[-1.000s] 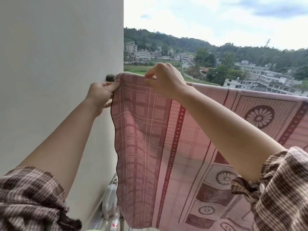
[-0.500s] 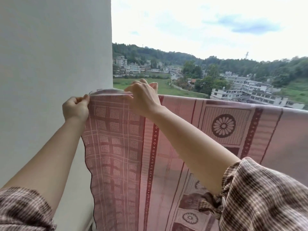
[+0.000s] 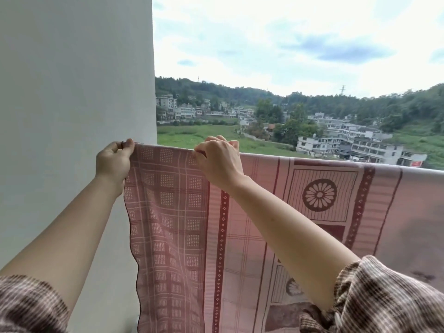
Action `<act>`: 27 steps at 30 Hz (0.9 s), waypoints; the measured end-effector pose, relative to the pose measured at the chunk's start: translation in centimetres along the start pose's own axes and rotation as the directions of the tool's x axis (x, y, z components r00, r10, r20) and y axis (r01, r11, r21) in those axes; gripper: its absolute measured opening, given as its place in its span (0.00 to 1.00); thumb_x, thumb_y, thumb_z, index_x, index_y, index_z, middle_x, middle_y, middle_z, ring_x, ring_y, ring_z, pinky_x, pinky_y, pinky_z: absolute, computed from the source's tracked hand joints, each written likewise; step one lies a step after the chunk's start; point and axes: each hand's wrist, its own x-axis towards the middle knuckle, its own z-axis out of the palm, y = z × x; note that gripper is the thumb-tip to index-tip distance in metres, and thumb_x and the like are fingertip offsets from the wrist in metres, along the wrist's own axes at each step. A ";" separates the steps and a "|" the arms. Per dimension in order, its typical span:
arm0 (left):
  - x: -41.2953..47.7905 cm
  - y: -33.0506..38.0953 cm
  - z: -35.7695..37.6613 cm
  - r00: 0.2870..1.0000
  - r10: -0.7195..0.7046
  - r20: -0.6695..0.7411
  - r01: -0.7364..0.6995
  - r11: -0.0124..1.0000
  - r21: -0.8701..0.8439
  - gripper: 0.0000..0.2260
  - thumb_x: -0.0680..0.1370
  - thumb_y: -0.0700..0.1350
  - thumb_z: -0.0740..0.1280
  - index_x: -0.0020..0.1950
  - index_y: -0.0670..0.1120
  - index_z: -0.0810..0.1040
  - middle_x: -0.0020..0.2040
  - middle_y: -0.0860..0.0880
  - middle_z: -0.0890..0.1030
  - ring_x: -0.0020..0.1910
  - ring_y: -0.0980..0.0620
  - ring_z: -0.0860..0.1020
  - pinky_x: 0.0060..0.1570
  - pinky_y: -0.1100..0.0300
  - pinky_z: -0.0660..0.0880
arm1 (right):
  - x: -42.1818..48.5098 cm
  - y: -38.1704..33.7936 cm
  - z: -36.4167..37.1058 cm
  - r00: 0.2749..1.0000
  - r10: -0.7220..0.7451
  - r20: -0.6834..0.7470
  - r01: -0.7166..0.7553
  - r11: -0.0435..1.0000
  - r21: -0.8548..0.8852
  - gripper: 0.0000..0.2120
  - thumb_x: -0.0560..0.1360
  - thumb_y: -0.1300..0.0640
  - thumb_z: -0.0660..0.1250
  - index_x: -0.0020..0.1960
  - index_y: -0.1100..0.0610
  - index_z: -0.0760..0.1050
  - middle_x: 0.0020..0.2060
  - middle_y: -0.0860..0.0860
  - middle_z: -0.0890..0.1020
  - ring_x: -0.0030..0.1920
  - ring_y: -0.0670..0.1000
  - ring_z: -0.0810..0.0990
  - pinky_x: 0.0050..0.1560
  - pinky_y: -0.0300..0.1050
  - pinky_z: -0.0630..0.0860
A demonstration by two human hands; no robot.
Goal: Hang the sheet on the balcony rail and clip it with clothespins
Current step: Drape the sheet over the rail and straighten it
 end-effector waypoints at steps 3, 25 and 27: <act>1.7 1.2 0.2 0.999 0.004 -0.042 -0.005 1.000 -0.031 0.12 0.77 0.50 0.67 0.34 0.50 0.73 0.36 0.53 0.74 0.36 0.54 0.72 0.34 0.61 0.67 | 1.4 -0.3 0.2 0.998 0.034 -0.050 -0.034 0.999 0.008 0.10 0.75 0.62 0.64 0.40 0.59 0.83 0.40 0.49 0.83 0.47 0.51 0.75 0.50 0.48 0.60; 0.7 -4.4 -2.5 0.997 0.004 0.082 0.011 0.983 -0.184 0.08 0.75 0.42 0.69 0.50 0.39 0.81 0.38 0.50 0.84 0.35 0.52 0.80 0.36 0.62 0.79 | 2.1 -1.3 1.1 0.998 0.057 -0.029 -0.055 0.996 0.075 0.16 0.78 0.58 0.63 0.33 0.60 0.79 0.31 0.51 0.82 0.36 0.52 0.78 0.56 0.52 0.70; 0.9 -4.4 -1.7 1.000 0.000 0.009 0.002 0.978 -0.208 0.06 0.75 0.42 0.69 0.48 0.41 0.81 0.37 0.50 0.82 0.37 0.50 0.78 0.39 0.59 0.78 | 2.3 -1.5 1.2 0.998 0.050 -0.028 -0.048 0.996 0.074 0.16 0.79 0.57 0.62 0.35 0.59 0.79 0.34 0.50 0.83 0.37 0.51 0.78 0.56 0.51 0.69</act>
